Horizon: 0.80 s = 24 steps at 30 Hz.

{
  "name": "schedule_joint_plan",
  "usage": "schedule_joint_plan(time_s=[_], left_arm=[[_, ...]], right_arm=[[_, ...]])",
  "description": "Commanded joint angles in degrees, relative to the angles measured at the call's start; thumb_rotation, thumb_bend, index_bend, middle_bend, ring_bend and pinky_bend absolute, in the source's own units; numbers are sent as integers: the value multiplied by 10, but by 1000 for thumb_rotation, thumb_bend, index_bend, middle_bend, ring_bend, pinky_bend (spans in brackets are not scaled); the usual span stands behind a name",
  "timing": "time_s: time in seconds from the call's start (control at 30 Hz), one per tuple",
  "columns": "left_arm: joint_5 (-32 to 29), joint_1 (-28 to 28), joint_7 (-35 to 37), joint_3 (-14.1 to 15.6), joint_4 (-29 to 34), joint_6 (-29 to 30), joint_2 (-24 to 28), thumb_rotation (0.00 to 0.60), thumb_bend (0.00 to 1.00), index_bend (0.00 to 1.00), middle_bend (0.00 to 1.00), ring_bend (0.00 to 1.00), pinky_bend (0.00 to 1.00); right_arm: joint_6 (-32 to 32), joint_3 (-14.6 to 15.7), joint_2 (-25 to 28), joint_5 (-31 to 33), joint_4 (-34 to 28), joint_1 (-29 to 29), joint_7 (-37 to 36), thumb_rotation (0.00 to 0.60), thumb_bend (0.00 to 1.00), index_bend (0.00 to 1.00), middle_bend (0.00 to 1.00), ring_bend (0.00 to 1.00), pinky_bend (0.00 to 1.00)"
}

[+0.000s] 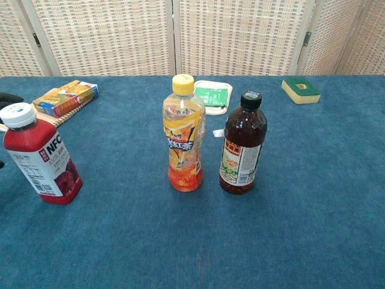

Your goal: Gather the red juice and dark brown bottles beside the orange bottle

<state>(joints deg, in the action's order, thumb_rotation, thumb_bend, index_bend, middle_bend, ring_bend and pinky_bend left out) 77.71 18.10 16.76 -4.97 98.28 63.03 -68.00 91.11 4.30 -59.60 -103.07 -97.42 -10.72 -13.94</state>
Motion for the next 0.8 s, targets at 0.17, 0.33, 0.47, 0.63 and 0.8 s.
schedule_joint_plan(time_s=[0.17,0.33,0.47,0.63,0.8], left_arm=[[-29,17,22,-4,-8,-39,-12,600,47,63,55,122,412],[-30,23,35,-5,-7,-47,-20,600,47,110,55,135,412],[-30,31,31,-8,-7,-51,-26,600,46,129,68,145,412],[-39,39,36,-14,-10,-58,-37,600,46,147,92,161,412],[-44,43,47,-18,-21,-59,-48,600,47,176,133,195,411]], right_arm=[[-2,0,0,0,12,2,-28,600,0,2,206,160,337],[2,-3,2,-1,14,4,-38,600,0,2,210,160,338],[1,-4,2,-2,16,6,-40,600,0,3,211,160,337],[0,-6,2,-2,17,7,-43,600,0,2,212,160,338],[-2,-8,2,-1,18,7,-45,600,0,2,212,159,337]])
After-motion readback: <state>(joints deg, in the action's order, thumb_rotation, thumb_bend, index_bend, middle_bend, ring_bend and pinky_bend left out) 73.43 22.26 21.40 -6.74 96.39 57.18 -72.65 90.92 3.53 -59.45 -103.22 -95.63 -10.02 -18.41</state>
